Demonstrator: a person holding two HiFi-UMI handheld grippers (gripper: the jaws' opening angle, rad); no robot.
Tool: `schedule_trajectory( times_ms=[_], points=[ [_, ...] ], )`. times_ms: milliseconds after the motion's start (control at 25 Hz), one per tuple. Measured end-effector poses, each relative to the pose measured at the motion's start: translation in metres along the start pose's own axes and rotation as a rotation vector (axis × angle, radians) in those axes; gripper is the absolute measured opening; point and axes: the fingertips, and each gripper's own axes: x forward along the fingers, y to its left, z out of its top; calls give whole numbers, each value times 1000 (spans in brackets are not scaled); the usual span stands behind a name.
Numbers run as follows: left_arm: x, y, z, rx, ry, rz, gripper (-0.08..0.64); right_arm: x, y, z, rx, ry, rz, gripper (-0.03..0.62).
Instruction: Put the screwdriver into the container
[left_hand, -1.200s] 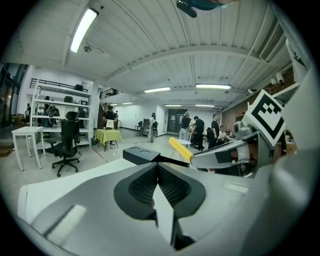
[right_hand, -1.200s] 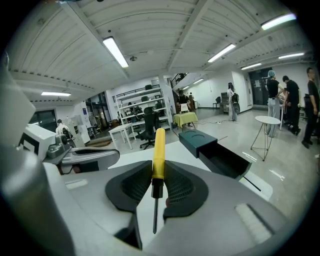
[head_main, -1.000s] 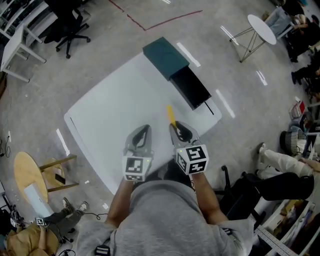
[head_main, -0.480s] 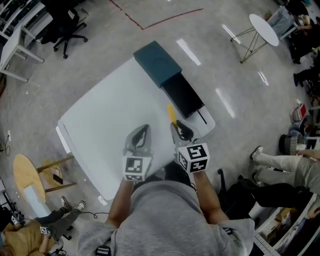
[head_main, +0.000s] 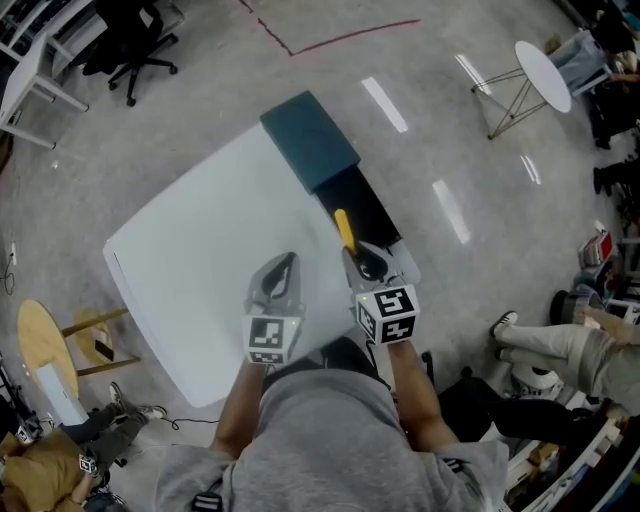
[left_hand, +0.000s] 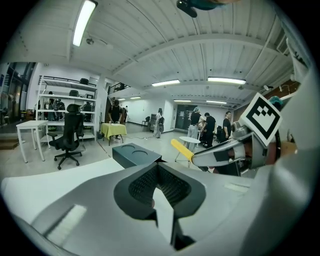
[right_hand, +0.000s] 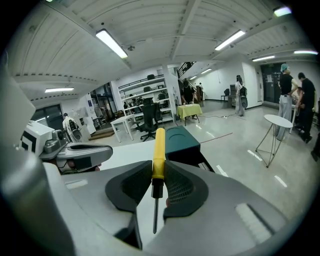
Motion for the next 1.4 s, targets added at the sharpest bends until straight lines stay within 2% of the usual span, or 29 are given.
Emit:
schedule_trajectory(
  times_ms=[520,1000,1400],
  points=[
    [48,12,-19,-57,43,94,12,61,-46,-2,-65,125,90,80],
    [70,23,-38,-117,87,158,12,113,-69,-28,-106,276,137,80],
    [75,34,-63,-156,124,173,11,144,-70,-56,-105,367,156,81]
  ],
)
